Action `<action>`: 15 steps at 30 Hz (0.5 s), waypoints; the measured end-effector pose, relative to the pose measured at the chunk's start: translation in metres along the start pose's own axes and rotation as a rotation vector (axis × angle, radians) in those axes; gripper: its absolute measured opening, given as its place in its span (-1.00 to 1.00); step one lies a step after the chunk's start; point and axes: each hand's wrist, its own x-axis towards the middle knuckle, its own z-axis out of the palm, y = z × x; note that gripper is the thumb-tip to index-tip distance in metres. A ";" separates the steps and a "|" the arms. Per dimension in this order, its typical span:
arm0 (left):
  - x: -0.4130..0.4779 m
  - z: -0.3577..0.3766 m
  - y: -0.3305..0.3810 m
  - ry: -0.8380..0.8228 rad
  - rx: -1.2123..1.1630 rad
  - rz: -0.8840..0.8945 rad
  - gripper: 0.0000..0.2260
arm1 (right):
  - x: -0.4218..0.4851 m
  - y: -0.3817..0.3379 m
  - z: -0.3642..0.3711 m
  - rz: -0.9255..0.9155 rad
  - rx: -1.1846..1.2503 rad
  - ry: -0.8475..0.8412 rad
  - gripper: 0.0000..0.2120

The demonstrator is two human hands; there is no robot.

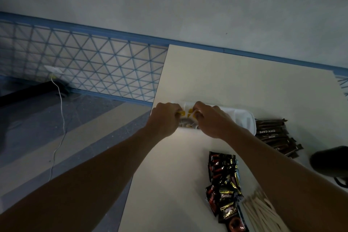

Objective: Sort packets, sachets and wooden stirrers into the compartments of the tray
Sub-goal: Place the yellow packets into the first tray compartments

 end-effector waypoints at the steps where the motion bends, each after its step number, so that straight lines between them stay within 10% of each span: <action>1: 0.000 0.000 0.001 -0.005 -0.005 -0.012 -0.81 | 0.001 0.000 0.001 -0.004 0.003 0.001 -0.81; 15: 0.001 0.000 0.000 -0.031 -0.008 -0.034 -0.84 | -0.007 0.001 0.000 -0.044 -0.017 0.022 -0.81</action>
